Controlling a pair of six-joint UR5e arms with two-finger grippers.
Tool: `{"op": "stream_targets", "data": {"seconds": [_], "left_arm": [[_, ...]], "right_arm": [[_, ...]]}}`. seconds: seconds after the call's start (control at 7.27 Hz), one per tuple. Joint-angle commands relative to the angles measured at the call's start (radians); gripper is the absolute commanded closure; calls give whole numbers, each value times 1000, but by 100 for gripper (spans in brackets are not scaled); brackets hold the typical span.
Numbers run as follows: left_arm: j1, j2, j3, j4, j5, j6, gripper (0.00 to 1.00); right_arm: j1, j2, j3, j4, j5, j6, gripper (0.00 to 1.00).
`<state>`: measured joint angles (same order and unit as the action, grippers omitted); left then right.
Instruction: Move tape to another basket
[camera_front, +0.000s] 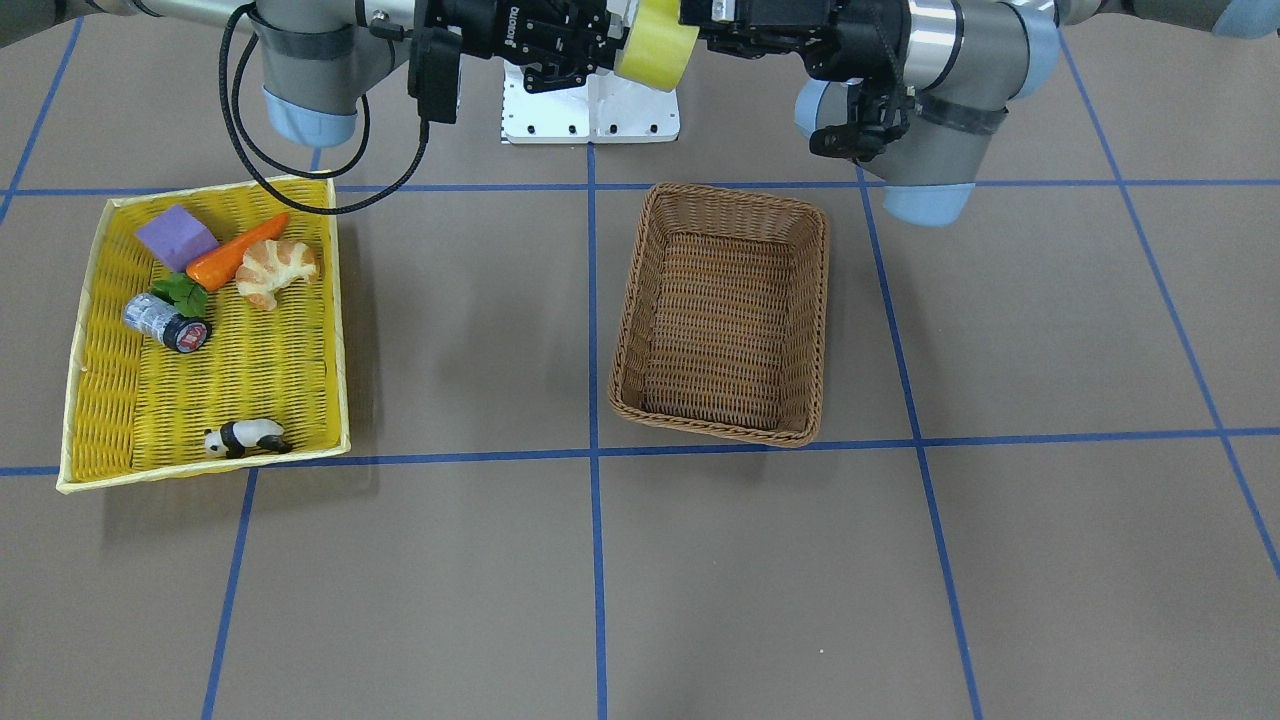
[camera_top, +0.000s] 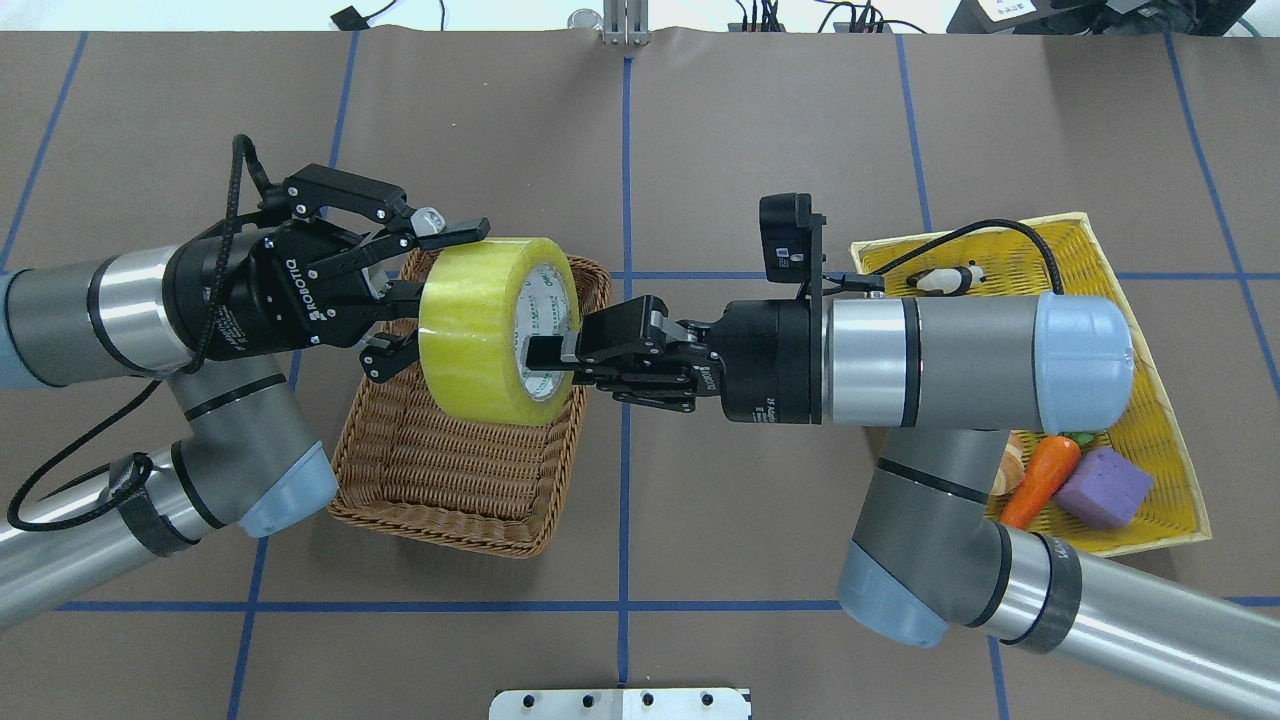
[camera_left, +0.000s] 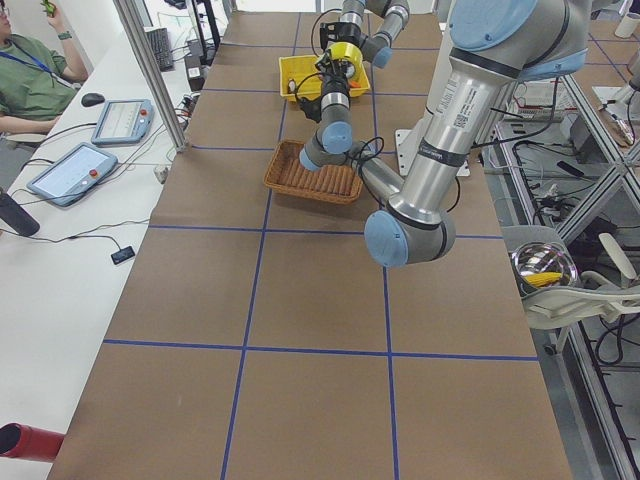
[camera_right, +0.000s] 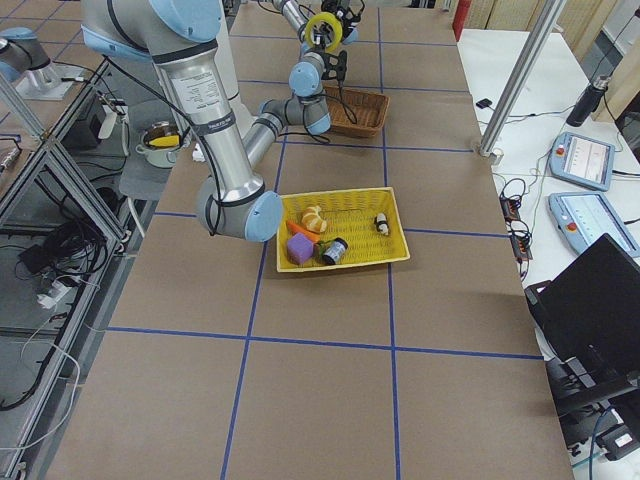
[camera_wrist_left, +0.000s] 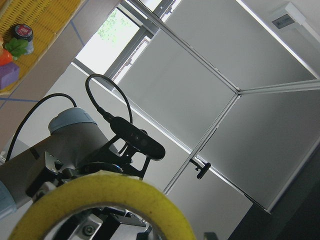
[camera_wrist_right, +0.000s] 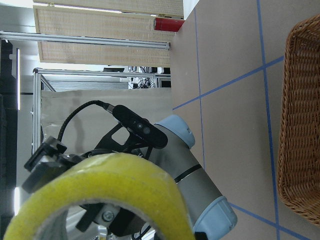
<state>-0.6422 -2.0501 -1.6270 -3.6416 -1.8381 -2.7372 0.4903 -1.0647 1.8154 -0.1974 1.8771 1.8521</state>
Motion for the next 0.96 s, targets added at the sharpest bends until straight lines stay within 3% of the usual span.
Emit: {"op": "stream_targets", "data": {"seconds": [0.0, 0.14, 0.55, 0.69, 0.83], "left_arm": [[1, 2, -2, -2, -4, -1, 100], [3, 2, 1, -3, -7, 1, 100], [4, 1, 9, 0, -47, 4, 100], [-2, -2, 15, 27, -120, 17, 100], [-19, 2, 25, 75, -130, 84, 100]], "right_arm": [[-6, -1, -1, 4, -1, 9, 7], [-6, -1, 1, 6, -1, 13, 0], [10, -26, 9, 4, 10, 7, 0], [58, -49, 12, -10, 34, -4, 0], [118, -46, 12, -34, 96, -37, 0]]}}
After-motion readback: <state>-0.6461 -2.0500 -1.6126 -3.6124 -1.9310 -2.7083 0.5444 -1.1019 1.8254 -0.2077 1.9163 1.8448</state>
